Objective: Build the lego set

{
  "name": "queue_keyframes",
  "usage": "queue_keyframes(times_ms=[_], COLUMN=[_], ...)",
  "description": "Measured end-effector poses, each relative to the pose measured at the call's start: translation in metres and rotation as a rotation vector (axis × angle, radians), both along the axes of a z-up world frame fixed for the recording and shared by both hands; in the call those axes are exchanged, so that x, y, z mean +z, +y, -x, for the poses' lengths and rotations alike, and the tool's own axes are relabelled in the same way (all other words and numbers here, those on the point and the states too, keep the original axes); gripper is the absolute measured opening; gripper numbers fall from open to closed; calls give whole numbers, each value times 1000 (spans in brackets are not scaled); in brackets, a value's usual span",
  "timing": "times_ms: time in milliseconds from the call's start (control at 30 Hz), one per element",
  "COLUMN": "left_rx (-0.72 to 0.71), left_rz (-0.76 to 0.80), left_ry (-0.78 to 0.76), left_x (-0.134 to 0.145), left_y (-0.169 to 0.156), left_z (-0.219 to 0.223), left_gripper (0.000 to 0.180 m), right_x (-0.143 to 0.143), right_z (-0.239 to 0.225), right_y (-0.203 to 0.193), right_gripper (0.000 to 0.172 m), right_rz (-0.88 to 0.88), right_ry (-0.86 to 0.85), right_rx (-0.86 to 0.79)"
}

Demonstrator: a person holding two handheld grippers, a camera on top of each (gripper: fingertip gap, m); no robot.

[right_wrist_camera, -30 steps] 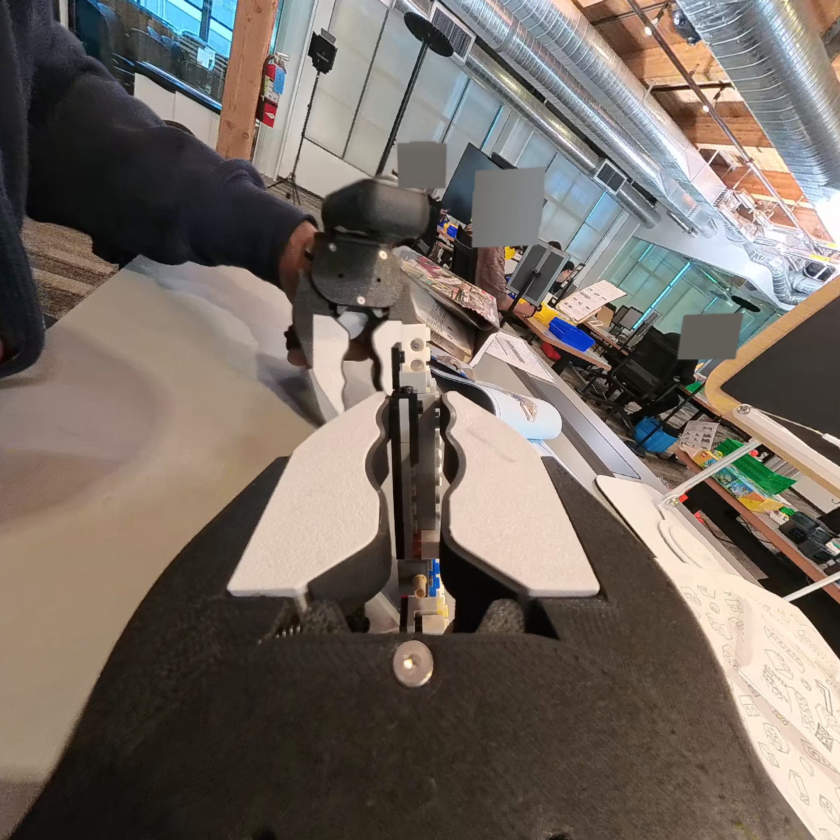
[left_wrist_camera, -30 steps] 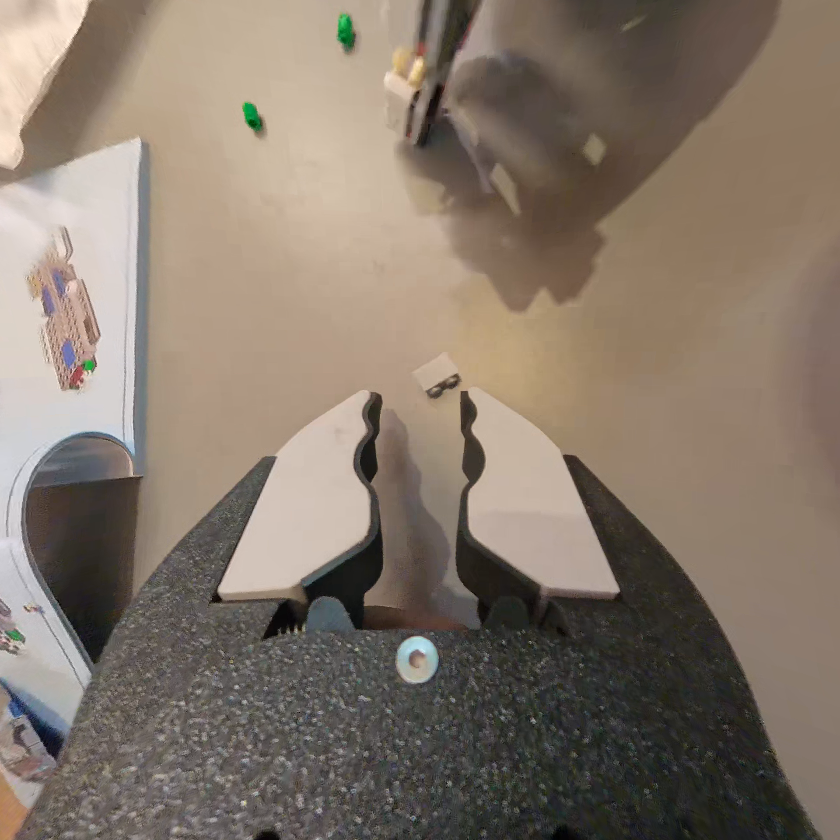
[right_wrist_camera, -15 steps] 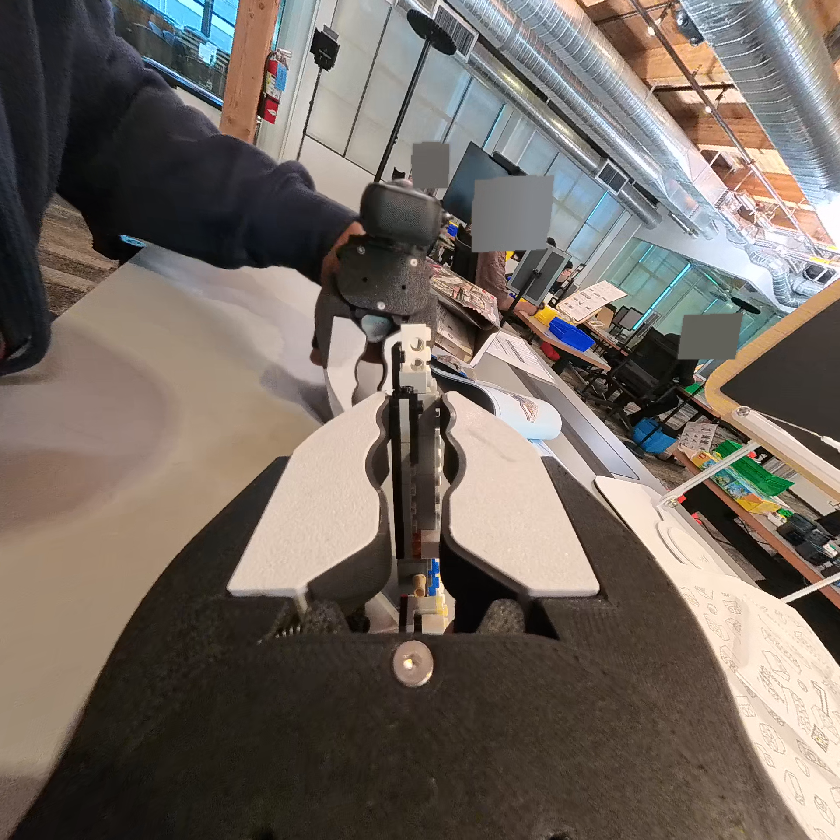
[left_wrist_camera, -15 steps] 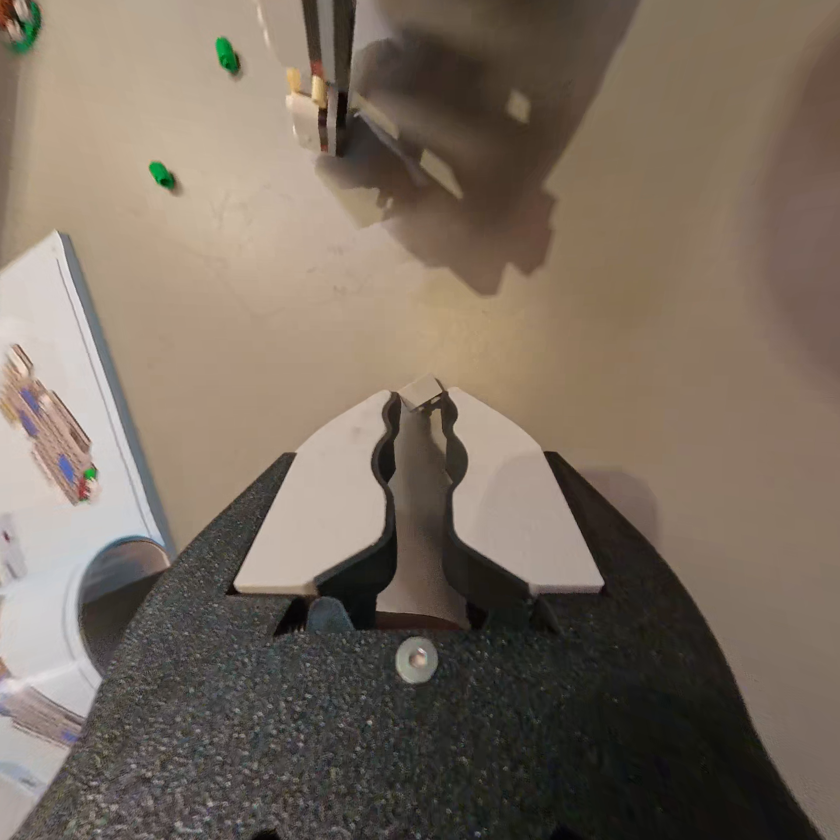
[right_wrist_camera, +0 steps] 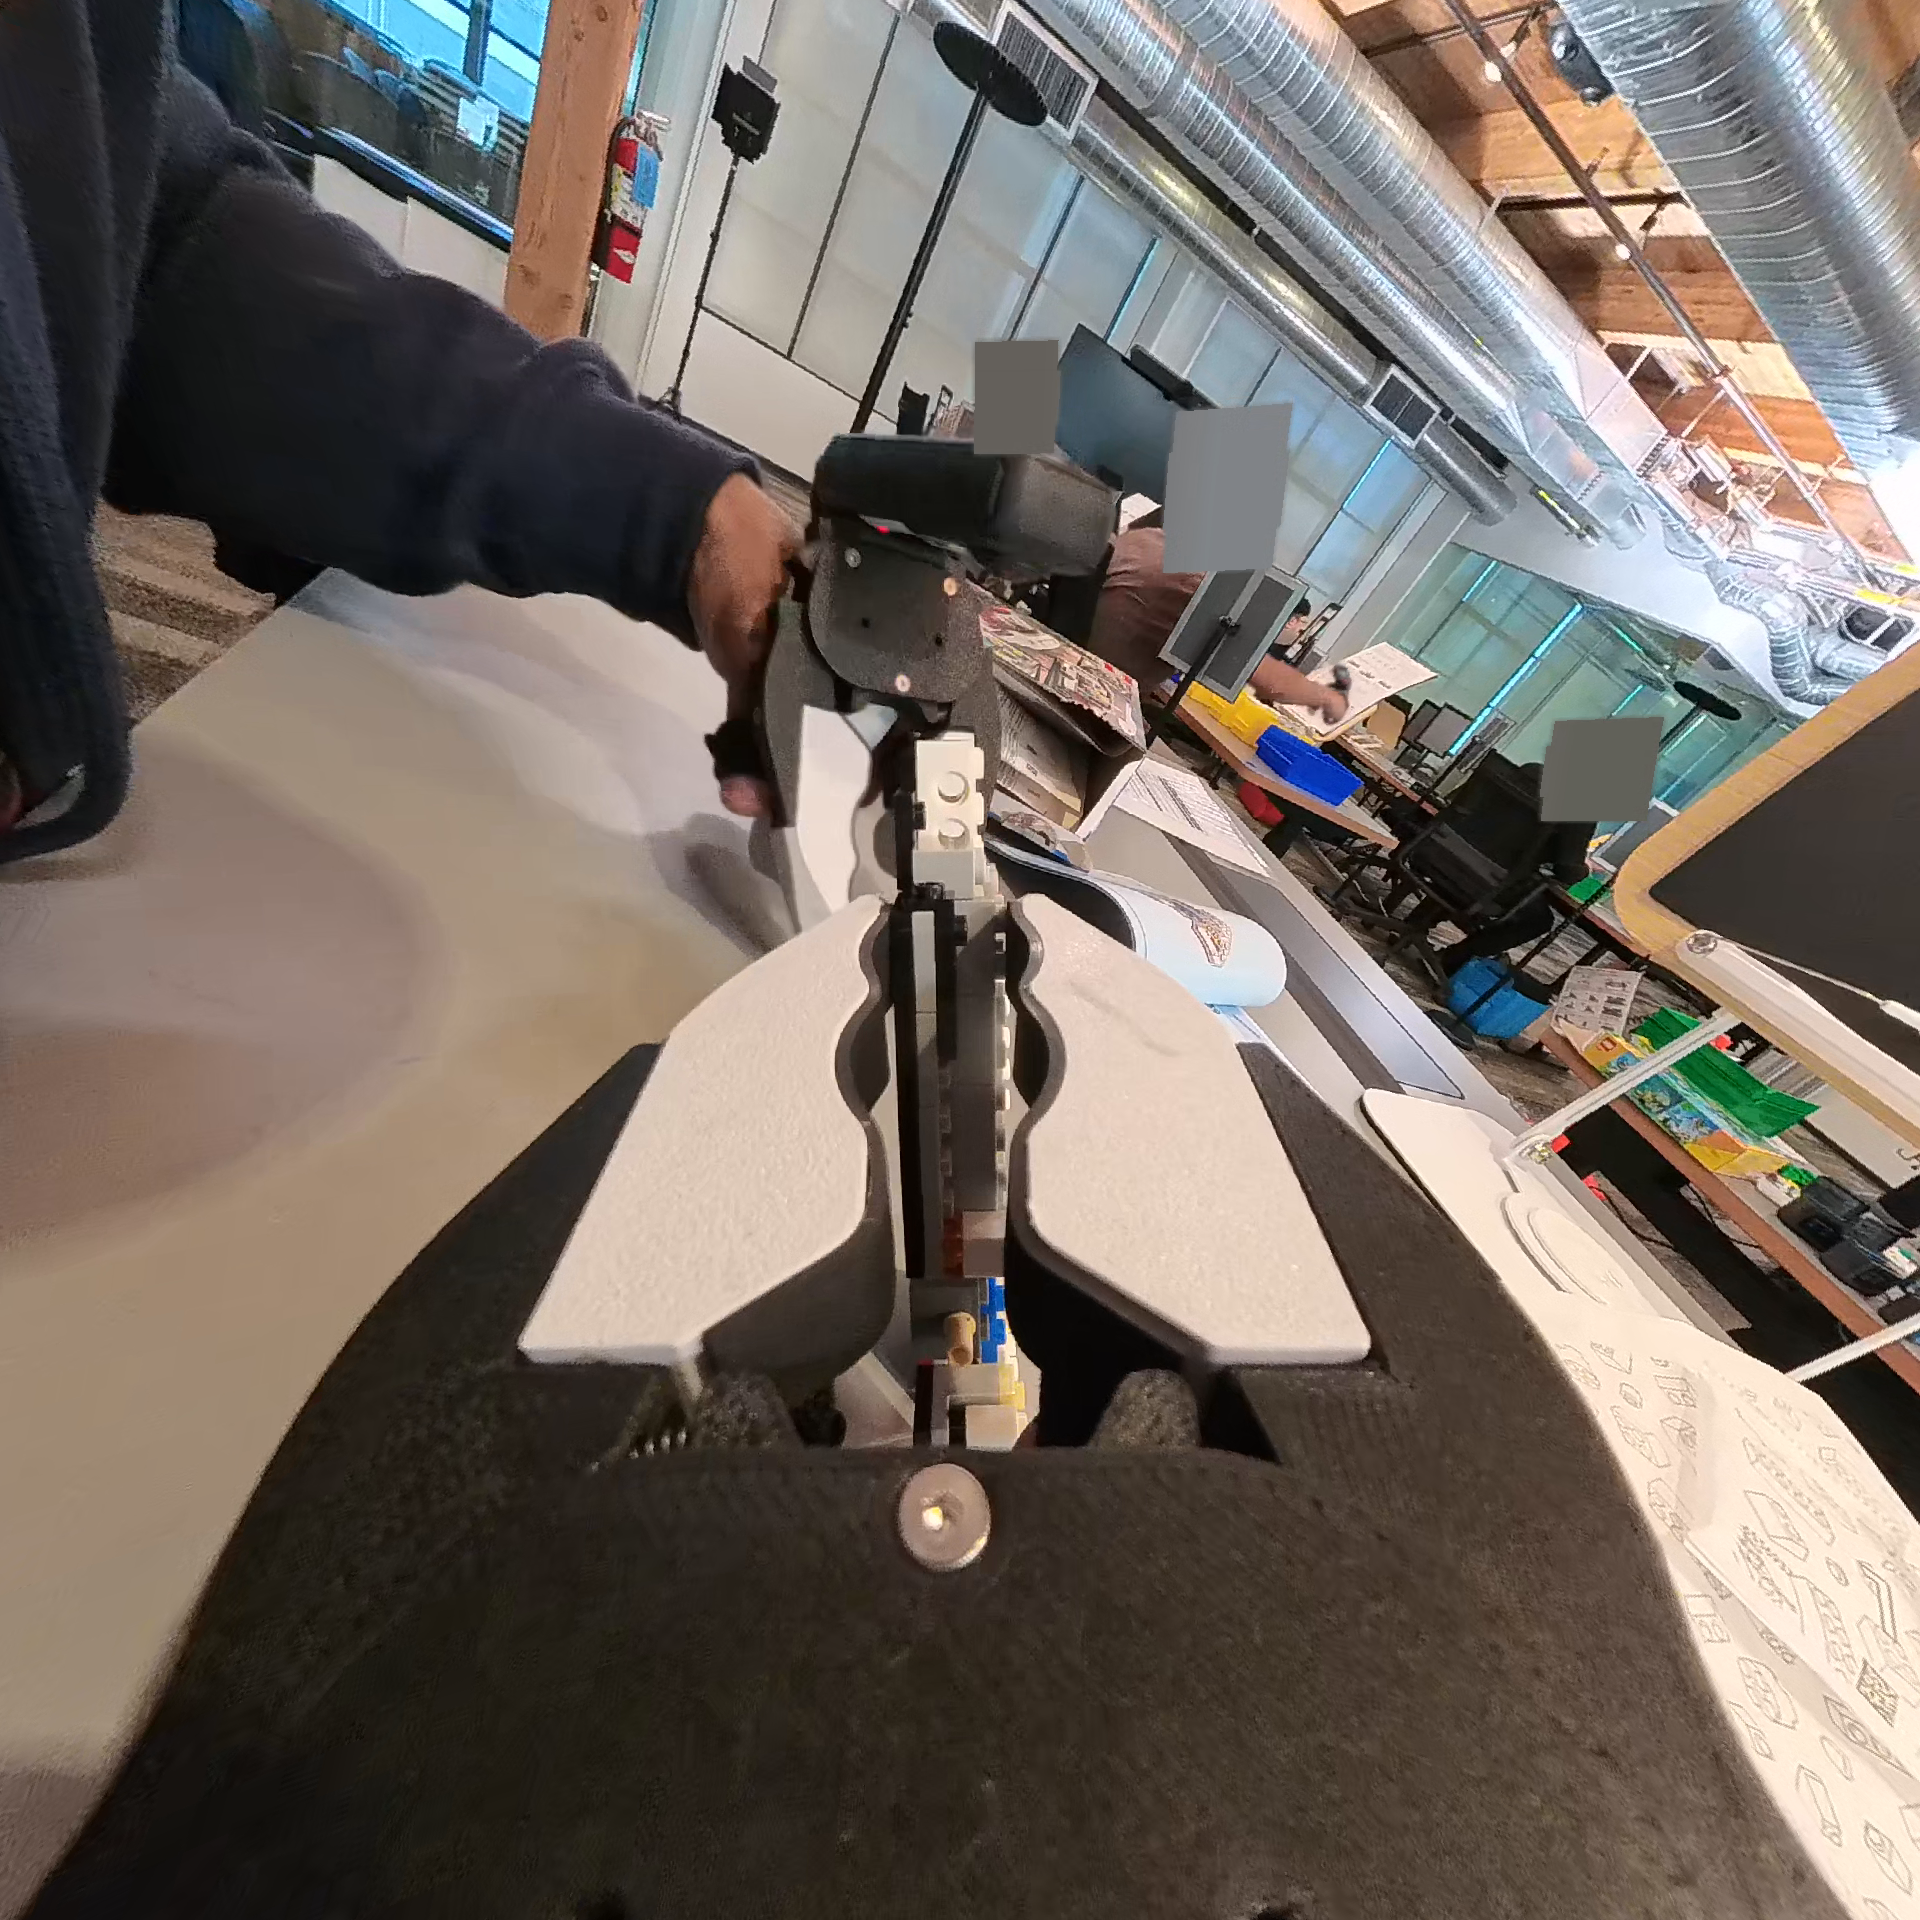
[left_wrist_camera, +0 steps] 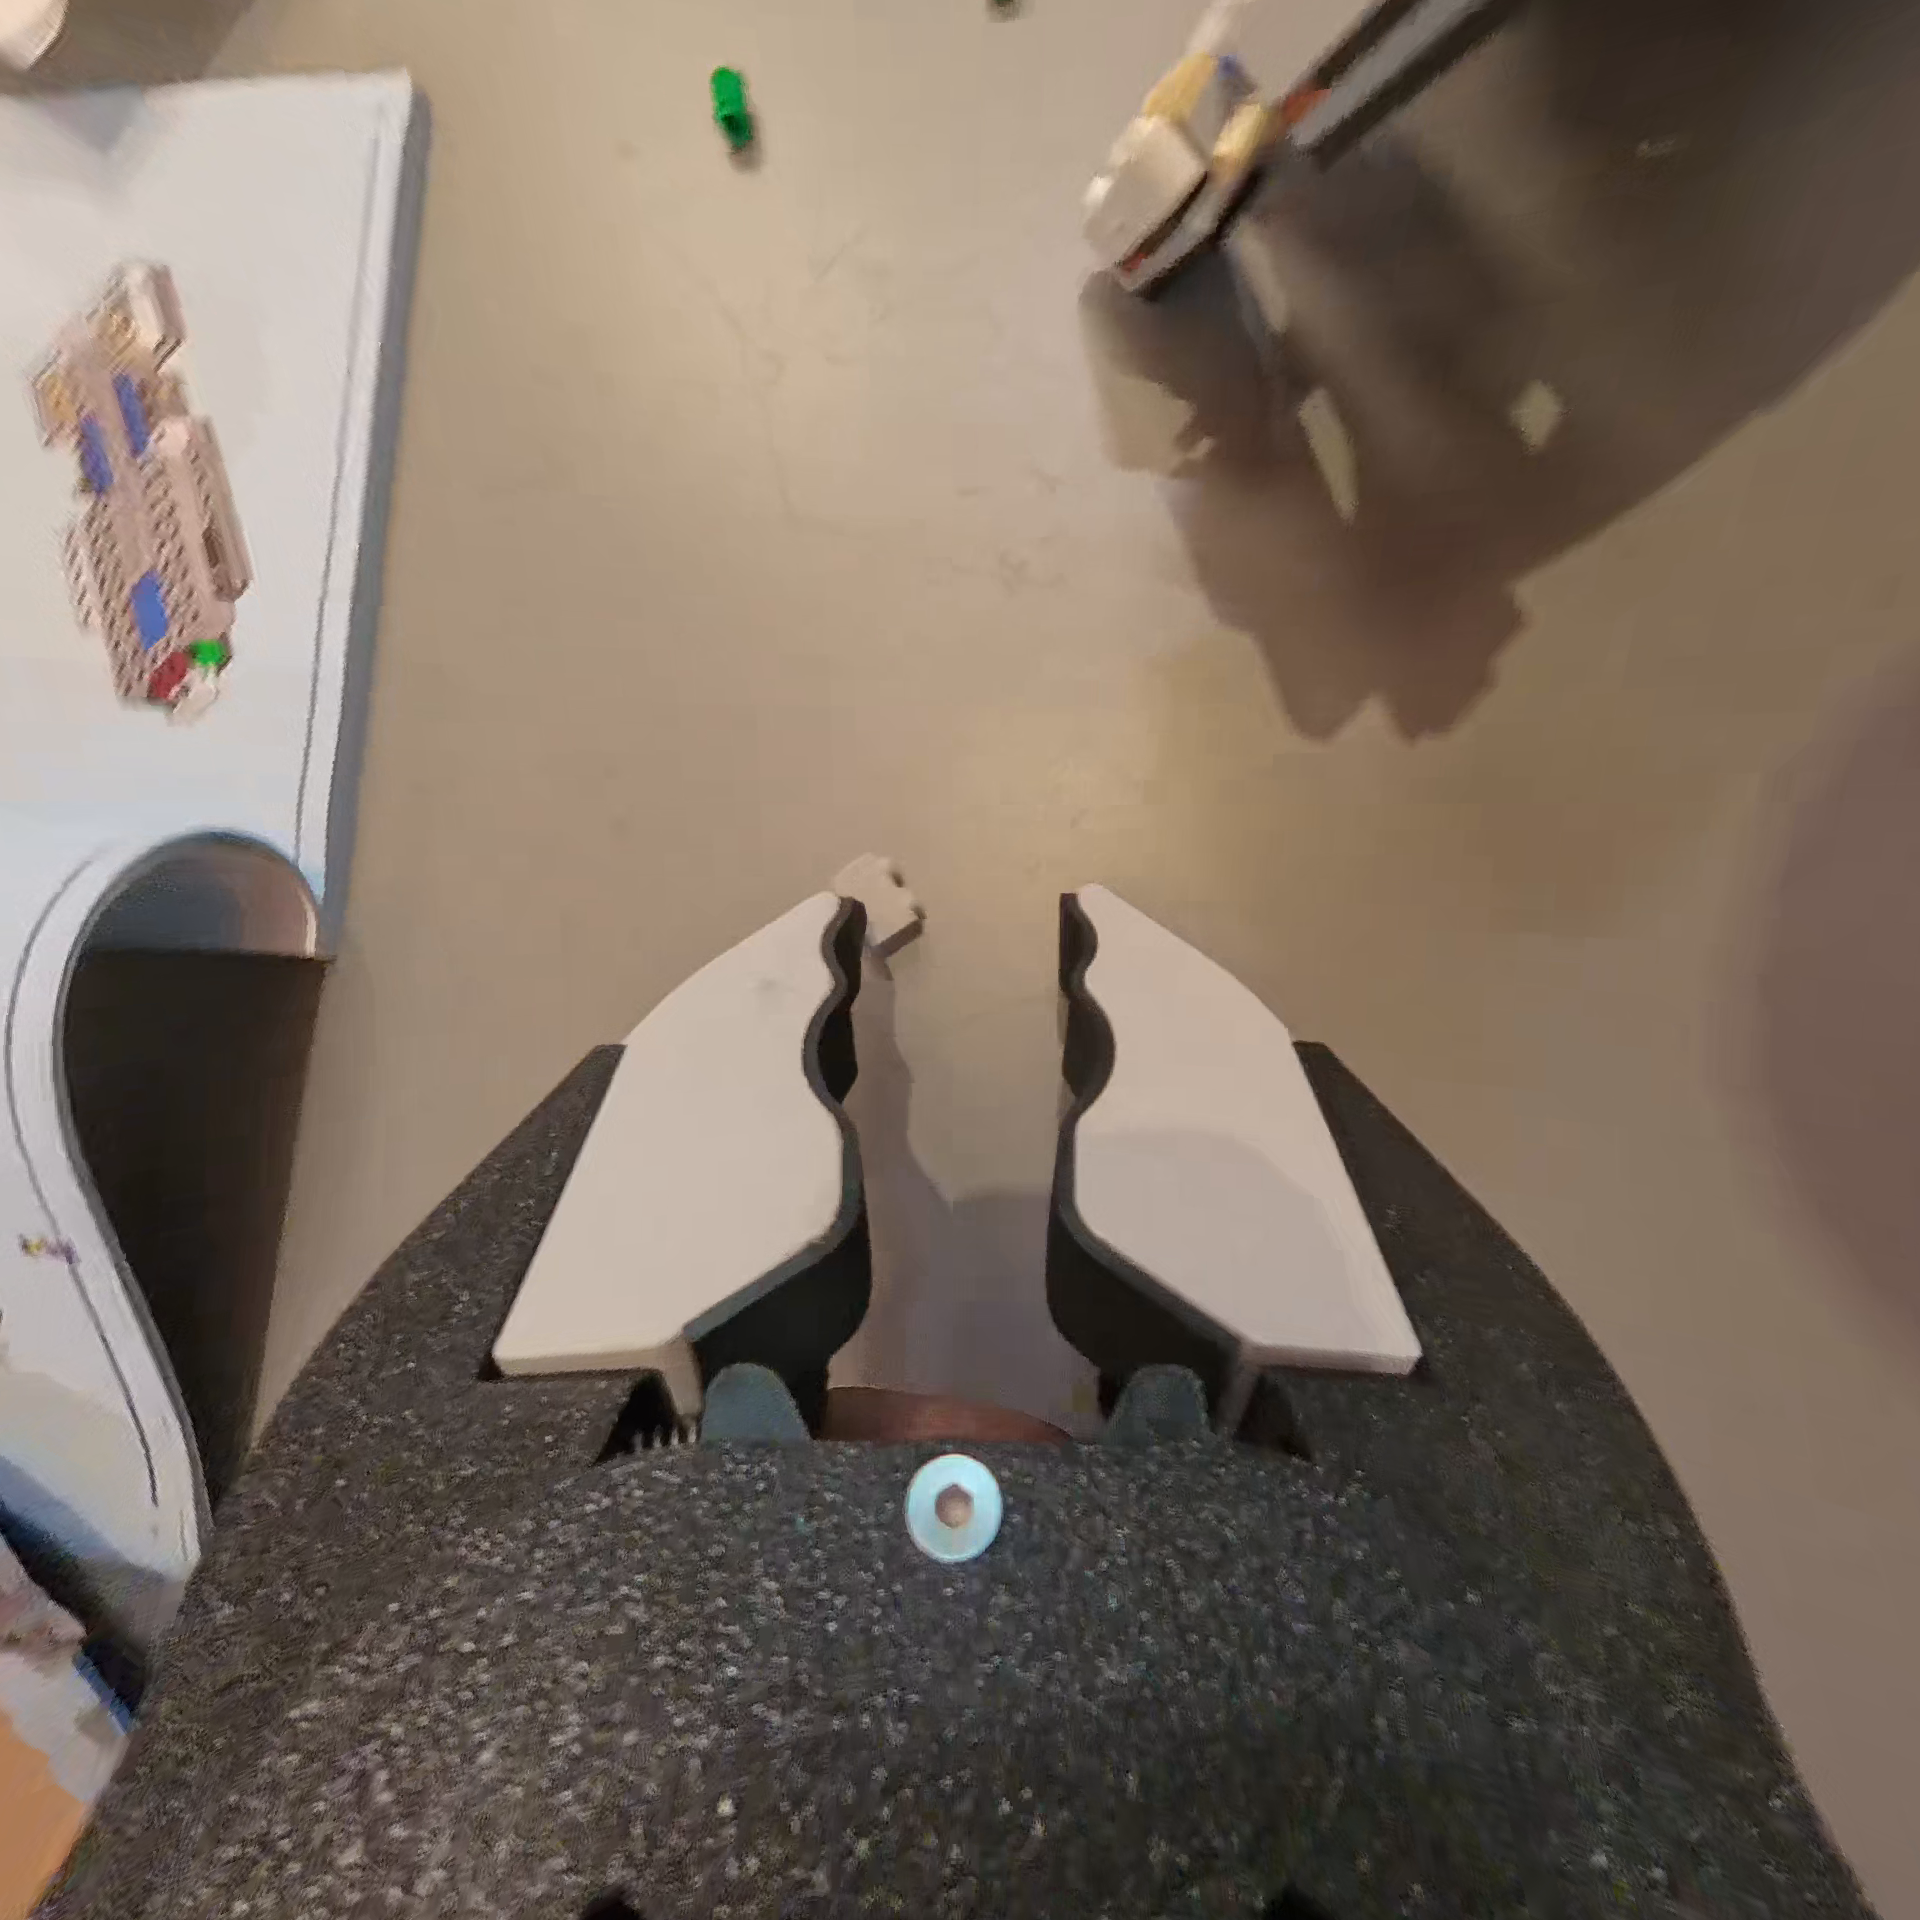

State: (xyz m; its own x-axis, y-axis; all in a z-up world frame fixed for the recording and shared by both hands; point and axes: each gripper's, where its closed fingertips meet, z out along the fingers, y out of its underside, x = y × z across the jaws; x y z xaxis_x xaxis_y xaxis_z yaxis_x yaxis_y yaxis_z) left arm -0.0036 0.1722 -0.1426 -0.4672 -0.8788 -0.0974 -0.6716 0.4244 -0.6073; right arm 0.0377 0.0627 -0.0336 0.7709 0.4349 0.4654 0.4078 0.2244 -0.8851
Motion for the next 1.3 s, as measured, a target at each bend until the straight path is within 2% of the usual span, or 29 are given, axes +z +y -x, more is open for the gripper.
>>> queue_keyframes(times_ms=[67,233,400,500,567,633,700,767,867,967,1067,1300], left_rx=[79,33,19,44,26,24,84,130,186,188,113,-87], left_rz=[7,-141,-114,-123,-30,196,394,436,376,292,171,89], left_ry=[-1,-7,42,53,29,-27,-60,-22,8,-11,-28,-29], left_x=[0,-4,-8,-10,-2,18,33,26,12,7,3,0], left_y=[8,24,15,15,2,-18,-21,-12,4,10,7,-22], left_z=[-4,-5,-6,-8,-10,-14,-20,-17,-14,-12,-9,-6], left_gripper=[36,26,24,11,11,11,11,18,28,28,30,28], right_x=[0,0,0,0,0,0,0,0,0,1,1,0], right_z=[0,0,1,1,1,1,1,2,2,2,2,1], right_y=[0,-1,-1,-1,-1,-2,-2,-2,-2,-2,-2,-1], right_gripper=[19,19,19,19,19,19,19,19,19,19,19,19], right_rz=[0,-1,-2,-2,-1,-1,0,1,0,0,0,1], right_ry=[-4,-10,-14,-11,-11,-12,-11,-12,-14,-10,-8,-13], right_rx=[-1,-3,-4,-2,-1,-1,0,0,0,1,1,-2])
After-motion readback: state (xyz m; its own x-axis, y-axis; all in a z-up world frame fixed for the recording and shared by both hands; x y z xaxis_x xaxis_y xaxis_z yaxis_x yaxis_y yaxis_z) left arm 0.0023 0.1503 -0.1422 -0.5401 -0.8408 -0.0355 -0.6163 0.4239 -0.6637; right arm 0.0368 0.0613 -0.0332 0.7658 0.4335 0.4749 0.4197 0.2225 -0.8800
